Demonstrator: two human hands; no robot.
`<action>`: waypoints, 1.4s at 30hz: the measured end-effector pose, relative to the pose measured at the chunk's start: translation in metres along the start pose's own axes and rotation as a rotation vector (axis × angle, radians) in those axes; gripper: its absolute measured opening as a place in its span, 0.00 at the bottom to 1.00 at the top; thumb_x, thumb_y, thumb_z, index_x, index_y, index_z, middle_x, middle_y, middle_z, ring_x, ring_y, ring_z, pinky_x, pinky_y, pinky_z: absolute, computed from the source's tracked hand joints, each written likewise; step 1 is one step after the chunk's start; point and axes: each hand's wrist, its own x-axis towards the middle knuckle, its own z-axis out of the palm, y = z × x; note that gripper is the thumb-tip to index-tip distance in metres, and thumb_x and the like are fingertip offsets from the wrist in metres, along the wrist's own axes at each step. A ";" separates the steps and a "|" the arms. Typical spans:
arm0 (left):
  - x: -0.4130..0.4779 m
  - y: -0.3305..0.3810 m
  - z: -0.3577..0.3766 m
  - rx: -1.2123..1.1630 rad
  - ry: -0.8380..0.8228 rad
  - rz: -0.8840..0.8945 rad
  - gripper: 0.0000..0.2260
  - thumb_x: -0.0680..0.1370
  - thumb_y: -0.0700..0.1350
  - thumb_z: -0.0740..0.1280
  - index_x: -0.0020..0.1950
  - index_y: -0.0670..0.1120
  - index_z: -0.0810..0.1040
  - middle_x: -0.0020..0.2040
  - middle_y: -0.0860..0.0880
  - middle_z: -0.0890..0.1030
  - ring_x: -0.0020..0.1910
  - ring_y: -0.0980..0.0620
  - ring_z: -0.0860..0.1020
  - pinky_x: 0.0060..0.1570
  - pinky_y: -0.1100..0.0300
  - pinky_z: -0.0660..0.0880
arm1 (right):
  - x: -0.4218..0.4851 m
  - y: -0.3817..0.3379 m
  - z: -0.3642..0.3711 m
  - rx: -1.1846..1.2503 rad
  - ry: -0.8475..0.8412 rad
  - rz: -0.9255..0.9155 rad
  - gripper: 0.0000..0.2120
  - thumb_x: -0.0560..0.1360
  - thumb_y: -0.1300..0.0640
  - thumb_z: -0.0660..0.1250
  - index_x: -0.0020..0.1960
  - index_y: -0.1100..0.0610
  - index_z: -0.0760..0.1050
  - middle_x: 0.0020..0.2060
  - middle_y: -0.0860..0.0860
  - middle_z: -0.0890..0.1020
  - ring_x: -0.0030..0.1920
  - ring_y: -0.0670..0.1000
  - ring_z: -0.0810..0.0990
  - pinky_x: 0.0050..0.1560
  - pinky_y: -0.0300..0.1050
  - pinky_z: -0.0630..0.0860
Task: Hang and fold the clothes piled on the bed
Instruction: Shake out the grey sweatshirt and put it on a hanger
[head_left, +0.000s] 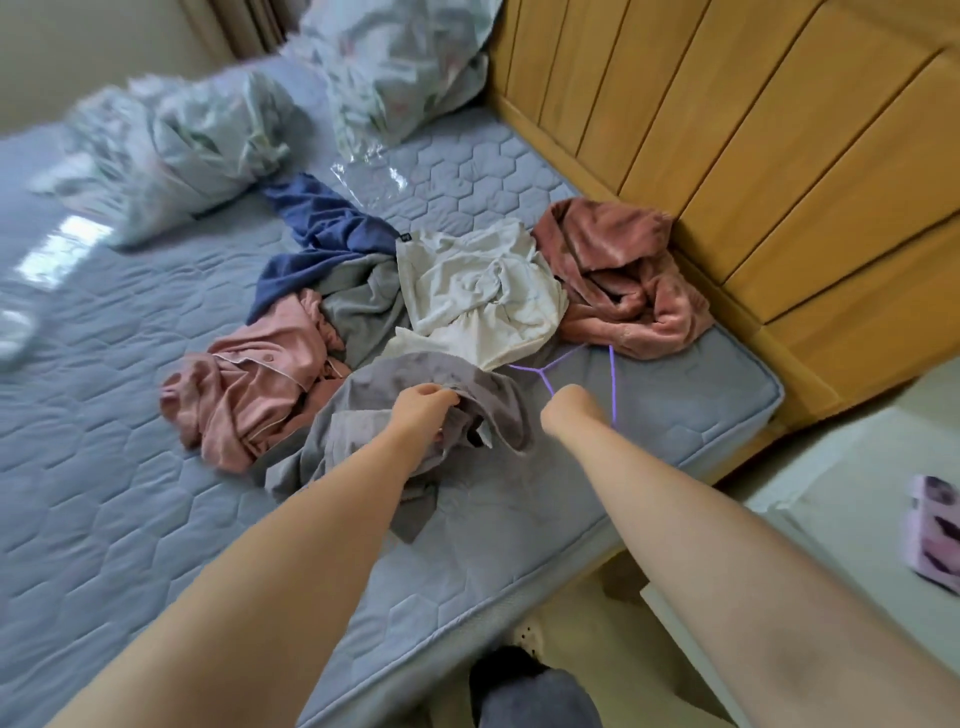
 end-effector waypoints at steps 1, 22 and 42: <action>-0.011 0.007 -0.009 0.023 0.016 0.033 0.10 0.78 0.39 0.63 0.37 0.46 0.77 0.31 0.45 0.79 0.37 0.45 0.75 0.42 0.54 0.74 | -0.015 -0.003 -0.008 -0.011 0.031 -0.010 0.18 0.78 0.62 0.61 0.67 0.63 0.70 0.65 0.59 0.74 0.65 0.59 0.74 0.61 0.48 0.71; -0.222 0.152 -0.108 0.343 0.058 0.473 0.13 0.76 0.41 0.63 0.30 0.44 0.68 0.30 0.46 0.70 0.33 0.47 0.69 0.35 0.60 0.65 | -0.323 -0.016 -0.172 0.363 0.626 -0.178 0.12 0.80 0.62 0.55 0.61 0.62 0.72 0.55 0.56 0.78 0.52 0.55 0.78 0.45 0.42 0.71; -0.278 0.229 -0.071 0.186 0.071 0.689 0.06 0.77 0.37 0.64 0.40 0.42 0.79 0.32 0.46 0.74 0.33 0.49 0.72 0.39 0.57 0.74 | -0.319 0.019 -0.270 0.487 0.763 -0.378 0.10 0.78 0.59 0.58 0.39 0.57 0.72 0.34 0.51 0.75 0.38 0.55 0.75 0.37 0.42 0.68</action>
